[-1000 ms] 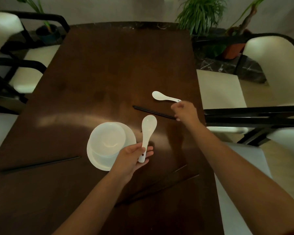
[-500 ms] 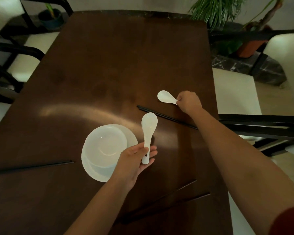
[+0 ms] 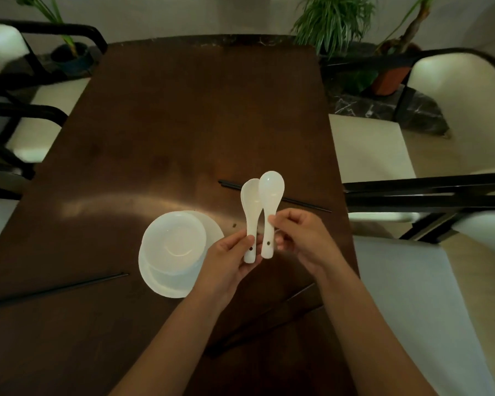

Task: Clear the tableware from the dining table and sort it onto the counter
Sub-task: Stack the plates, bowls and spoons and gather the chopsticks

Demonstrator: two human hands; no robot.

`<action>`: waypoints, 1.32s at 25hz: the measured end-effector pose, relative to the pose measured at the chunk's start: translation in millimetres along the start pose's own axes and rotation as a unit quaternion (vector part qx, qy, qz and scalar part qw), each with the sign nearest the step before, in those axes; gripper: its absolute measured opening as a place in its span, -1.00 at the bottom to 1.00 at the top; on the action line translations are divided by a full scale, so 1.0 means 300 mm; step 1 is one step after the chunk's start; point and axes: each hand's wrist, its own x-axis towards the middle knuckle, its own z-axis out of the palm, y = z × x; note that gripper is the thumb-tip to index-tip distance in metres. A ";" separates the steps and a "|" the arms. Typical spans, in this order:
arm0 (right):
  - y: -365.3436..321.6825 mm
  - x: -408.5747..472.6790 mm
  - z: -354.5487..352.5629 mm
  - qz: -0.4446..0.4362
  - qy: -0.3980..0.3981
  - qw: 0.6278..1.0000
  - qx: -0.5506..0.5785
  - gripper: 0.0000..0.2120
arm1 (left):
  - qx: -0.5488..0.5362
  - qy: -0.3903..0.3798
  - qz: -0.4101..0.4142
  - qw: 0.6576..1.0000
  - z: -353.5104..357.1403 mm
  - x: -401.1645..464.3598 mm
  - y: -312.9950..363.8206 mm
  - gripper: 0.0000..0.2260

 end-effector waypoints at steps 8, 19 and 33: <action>0.046 -0.096 0.030 -0.023 0.051 0.997 -0.049 -0.88 | 0.030 -0.020 0.023 0.999 0.026 -0.111 -0.008 -0.86; 0.055 -0.082 0.088 -0.030 0.046 0.993 -0.101 -0.78 | -0.087 -0.008 -0.026 0.996 -0.057 -0.189 -0.027 -0.87; 0.066 0.041 0.319 -0.050 0.039 0.987 -0.151 -0.87 | 0.110 0.161 0.111 0.975 -0.340 -0.199 0.116 -0.89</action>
